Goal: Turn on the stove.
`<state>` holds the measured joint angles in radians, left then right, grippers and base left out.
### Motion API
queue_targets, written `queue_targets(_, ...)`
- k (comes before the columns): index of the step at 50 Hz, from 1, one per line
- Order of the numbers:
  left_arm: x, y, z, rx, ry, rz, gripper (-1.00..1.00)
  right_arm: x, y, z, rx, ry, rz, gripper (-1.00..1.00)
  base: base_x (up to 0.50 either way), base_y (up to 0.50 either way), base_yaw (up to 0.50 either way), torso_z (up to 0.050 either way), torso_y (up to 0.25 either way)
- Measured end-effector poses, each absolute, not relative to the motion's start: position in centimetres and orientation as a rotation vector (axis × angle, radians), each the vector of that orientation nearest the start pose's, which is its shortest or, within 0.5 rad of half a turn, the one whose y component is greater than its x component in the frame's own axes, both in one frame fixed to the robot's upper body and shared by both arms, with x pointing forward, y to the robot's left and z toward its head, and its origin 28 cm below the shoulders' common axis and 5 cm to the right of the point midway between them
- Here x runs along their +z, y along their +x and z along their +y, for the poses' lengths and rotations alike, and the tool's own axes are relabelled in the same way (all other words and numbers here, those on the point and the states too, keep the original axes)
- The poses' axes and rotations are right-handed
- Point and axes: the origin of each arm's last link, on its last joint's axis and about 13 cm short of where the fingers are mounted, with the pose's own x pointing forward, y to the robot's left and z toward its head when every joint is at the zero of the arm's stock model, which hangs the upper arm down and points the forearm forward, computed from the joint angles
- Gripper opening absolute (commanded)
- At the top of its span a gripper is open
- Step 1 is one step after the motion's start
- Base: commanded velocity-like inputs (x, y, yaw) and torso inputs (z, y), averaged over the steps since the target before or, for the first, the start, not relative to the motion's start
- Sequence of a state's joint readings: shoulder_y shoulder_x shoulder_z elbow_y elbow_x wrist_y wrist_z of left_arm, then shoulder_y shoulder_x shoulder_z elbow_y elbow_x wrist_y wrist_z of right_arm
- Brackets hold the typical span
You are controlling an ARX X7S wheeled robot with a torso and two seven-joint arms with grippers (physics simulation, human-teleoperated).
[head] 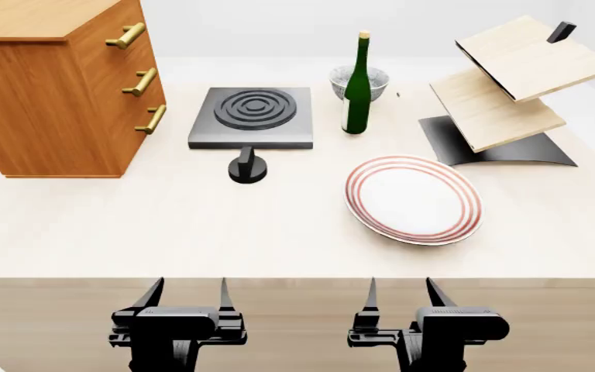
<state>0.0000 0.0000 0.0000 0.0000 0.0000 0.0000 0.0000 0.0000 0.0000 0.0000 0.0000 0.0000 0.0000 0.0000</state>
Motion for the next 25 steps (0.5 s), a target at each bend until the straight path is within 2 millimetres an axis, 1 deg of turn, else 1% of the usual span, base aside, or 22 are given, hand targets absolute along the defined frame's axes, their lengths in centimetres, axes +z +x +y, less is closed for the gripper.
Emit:
queue_targets(2,1.08,21.02,20.51,0.003,-0.002,0.000,1.00,1.04,20.96,-9.59,0.006,-0.004,0.003,1.00,0.00,0.00,0.00,0.000,0.000)
queue_targets(14,1.14,21.02,20.48,-0.008,0.003,0.007,1.00,1.24,20.96,-9.46,0.010,-0.029,-0.004,1.00,0.00,0.00,0.00,0.000,0.000)
queue_targets(21,1.15,21.05,20.36,-0.033,0.020,0.021,1.00,1.41,20.96,-9.33,0.050,-0.015,0.001,1.00,0.00,0.00,0.00,0.000,0.000)
queue_targets(25,1.63,21.23,20.41,-0.041,0.038,0.042,1.00,1.78,21.20,-9.43,0.032,-0.015,0.030,1.00,0.00,0.00,0.00,0.000,0.000)
